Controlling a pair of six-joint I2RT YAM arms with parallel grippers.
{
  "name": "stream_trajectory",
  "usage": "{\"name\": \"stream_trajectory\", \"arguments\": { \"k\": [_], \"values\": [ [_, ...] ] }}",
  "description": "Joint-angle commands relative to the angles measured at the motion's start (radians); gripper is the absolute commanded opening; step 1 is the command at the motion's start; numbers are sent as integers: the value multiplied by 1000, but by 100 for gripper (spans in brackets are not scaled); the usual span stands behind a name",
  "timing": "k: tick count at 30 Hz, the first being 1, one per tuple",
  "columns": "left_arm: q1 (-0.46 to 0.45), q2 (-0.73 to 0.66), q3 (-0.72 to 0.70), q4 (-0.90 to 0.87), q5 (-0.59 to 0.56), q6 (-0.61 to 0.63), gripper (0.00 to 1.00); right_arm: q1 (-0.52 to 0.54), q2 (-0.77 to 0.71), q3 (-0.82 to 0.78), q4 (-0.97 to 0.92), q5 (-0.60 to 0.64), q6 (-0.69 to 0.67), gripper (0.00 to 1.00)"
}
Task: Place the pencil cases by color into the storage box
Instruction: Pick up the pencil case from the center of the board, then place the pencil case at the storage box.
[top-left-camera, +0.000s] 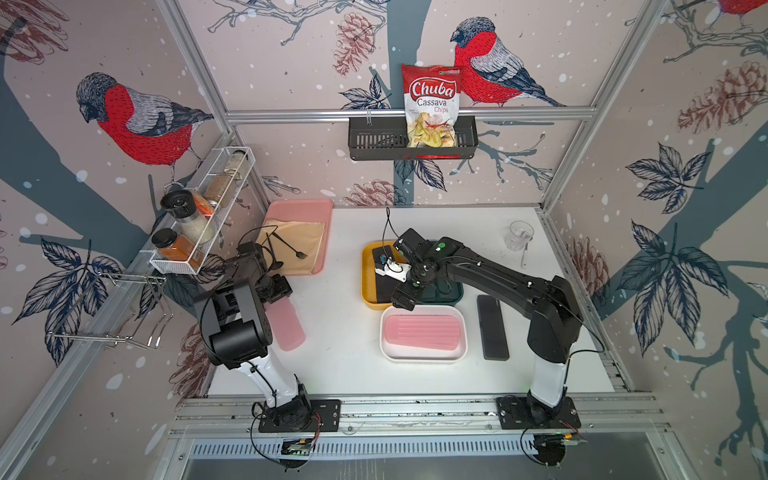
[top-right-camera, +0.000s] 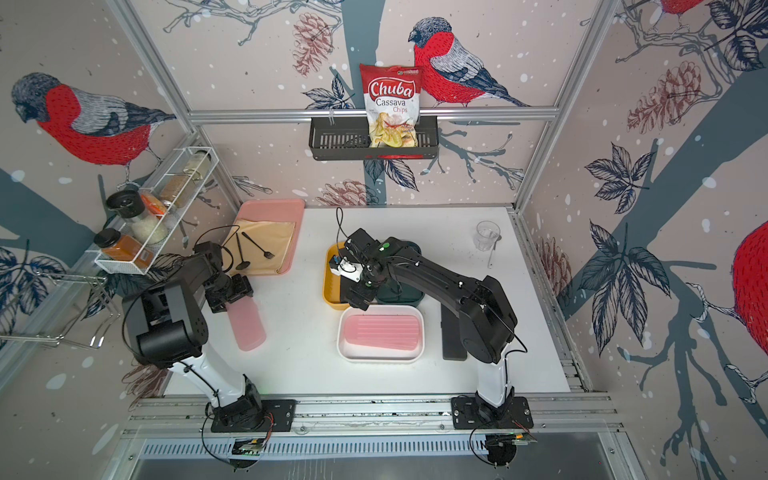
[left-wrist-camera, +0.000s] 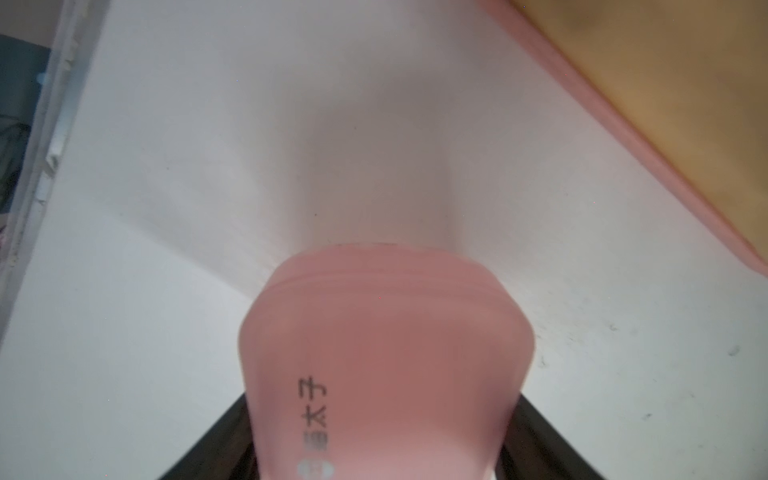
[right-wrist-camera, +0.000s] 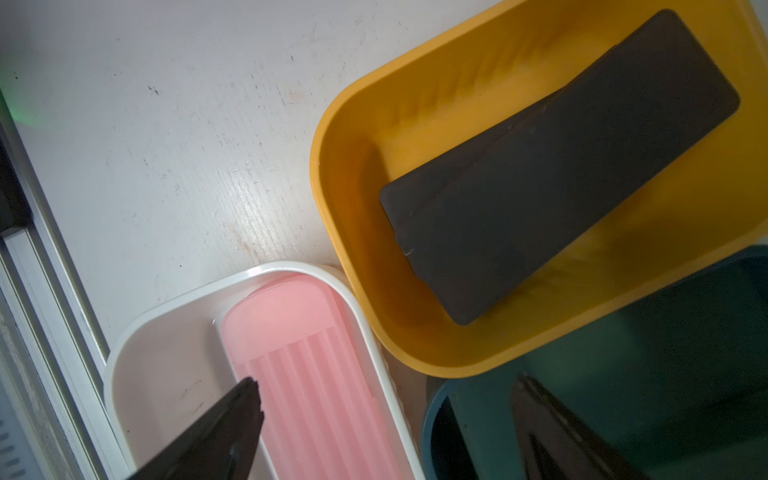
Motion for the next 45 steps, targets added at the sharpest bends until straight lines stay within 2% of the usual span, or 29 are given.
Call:
{"name": "stream_trajectory", "arguments": {
  "k": [1, 9, 22, 27, 39, 45],
  "values": [
    [-4, -32, 4, -22, 31, -15, 70, -8, -21, -10, 44, -17, 31, 97],
    [-36, -129, 8, -21, 73, -24, 71, -48, -70, -53, 127, -36, 96, 96],
    [-184, -297, 68, -33, 142, -29, 72, -176, -161, -127, 272, -10, 232, 96],
    [-278, -357, 84, -6, 184, 28, 72, -234, -195, -170, 315, -4, 273, 96],
    [-526, -376, 112, 18, 130, 84, 73, -340, -279, -252, 388, 31, 344, 96],
    [-625, -392, 130, 39, 139, 123, 73, -382, -317, -291, 414, 56, 373, 96]
  ]
}}
